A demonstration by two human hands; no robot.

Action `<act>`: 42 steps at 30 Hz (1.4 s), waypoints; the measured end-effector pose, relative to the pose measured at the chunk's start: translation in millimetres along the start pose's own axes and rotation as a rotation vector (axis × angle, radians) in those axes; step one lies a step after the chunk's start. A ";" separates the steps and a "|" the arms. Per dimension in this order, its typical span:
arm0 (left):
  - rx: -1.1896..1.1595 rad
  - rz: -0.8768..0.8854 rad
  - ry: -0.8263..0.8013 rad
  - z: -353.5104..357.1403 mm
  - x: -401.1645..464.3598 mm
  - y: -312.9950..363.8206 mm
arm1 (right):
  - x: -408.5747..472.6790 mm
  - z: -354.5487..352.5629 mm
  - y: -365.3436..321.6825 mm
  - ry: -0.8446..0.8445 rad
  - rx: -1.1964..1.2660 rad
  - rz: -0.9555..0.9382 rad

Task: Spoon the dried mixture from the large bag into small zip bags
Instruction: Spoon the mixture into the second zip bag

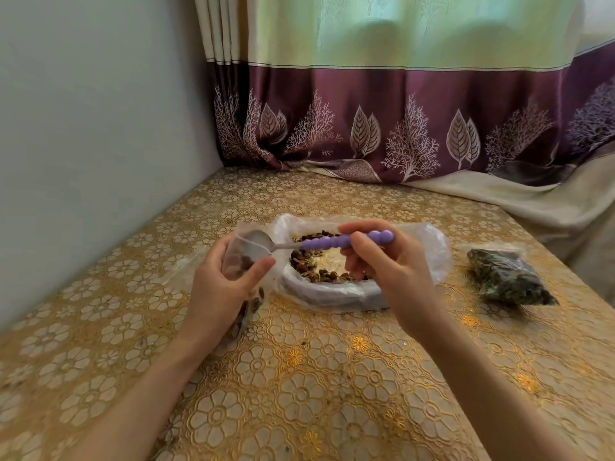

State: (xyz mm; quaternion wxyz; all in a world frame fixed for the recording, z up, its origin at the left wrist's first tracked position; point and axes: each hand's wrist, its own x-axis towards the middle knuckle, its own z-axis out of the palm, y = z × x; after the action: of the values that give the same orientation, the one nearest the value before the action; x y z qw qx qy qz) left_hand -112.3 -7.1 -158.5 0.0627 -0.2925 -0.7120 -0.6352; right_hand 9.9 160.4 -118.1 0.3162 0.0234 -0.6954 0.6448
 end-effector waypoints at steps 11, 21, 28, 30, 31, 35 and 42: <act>0.082 0.015 -0.021 0.1 1.3 -1.4 | 18.5 -60.7 13.2 0.409 0.280 0.163; 0.093 0.012 -0.027 4.2 0.2 -3.3 | 20.2 -91.6 26.1 0.635 -0.042 0.136; 0.093 0.028 -0.030 5.1 -0.5 -3.2 | 18.8 -95.1 24.5 0.587 -0.232 0.059; 0.094 0.028 -0.030 5.0 0.0 -3.3 | 17.4 -95.6 22.8 0.573 -0.191 0.070; 0.094 0.028 -0.033 5.2 0.2 -3.3 | 16.6 -96.0 23.1 0.566 -0.171 0.085; 0.094 0.030 -0.045 5.3 0.9 -3.7 | 16.4 -96.3 29.1 0.550 -0.132 0.160; 0.115 0.027 -0.067 5.8 -0.8 -4.7 | 16.7 -95.2 36.6 0.645 -0.141 0.214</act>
State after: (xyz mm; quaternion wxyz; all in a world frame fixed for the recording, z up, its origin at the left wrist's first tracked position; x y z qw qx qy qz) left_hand -112.3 -2.1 -163.9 0.0640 -0.3190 -0.7450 -0.5824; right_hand 19.5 259.6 -145.6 0.4512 -0.2769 -0.6009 0.5989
